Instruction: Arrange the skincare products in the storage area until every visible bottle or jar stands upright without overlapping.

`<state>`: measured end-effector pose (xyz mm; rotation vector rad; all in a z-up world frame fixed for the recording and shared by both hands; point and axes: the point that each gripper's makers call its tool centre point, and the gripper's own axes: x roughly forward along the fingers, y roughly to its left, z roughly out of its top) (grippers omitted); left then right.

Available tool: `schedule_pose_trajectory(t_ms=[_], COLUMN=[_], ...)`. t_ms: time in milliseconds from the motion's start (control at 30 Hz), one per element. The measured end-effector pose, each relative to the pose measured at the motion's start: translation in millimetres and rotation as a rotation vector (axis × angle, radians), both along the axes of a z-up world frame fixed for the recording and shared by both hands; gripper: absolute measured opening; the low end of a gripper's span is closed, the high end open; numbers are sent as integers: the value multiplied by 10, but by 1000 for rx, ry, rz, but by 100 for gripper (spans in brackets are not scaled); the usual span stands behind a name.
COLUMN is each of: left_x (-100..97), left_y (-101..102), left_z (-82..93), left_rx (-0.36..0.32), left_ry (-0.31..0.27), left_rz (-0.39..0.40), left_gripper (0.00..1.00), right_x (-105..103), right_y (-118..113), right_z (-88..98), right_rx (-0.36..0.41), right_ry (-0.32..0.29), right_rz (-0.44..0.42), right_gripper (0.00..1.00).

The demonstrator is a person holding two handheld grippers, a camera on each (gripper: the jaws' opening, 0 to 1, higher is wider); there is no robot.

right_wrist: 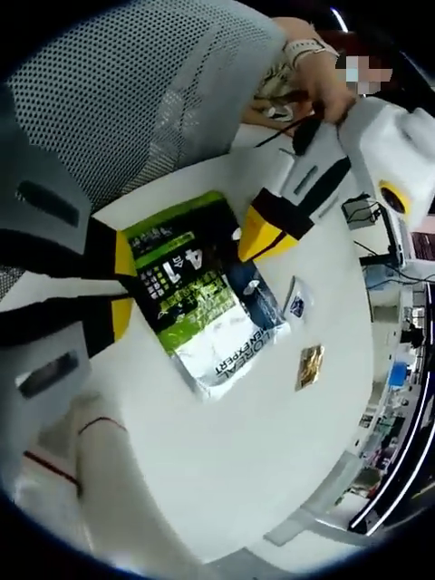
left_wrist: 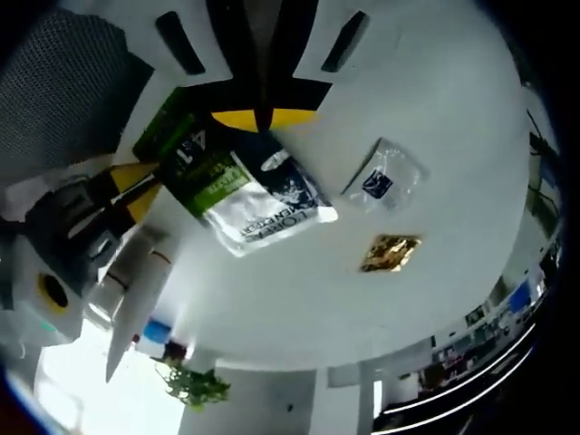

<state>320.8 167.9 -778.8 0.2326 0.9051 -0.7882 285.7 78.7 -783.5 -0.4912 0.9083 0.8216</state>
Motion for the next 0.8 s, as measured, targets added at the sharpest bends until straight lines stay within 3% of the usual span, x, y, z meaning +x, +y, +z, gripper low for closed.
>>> schedule_pose_trajectory(t_ms=[200, 300, 467, 500, 633, 800], left_x=[-60, -67, -67, -71, -71, -65], left_y=[-57, -69, -74, -78, -111, -125], left_z=[-28, -29, -24, -22, -21, -24], left_rx=[-2, -9, -7, -9, -18, -14], left_ry=[35, 45, 46, 49, 48, 42], left_rz=[-39, -34, -30, -27, -22, -26], left_gripper=[0, 0, 0, 0, 0, 0], right_x=[33, 64, 157, 168, -67, -220], right_y=[-89, -135, -131, -40, 393, 645], right_z=[1, 34, 193, 241, 356, 274], right_rx=[-43, -85, -92, -46, 181, 182], right_ry=[-32, -80, -166, -187, -70, -50], right_rz=[3, 16, 20, 43, 50, 114], right_gripper=[6, 9, 13, 15, 14, 18])
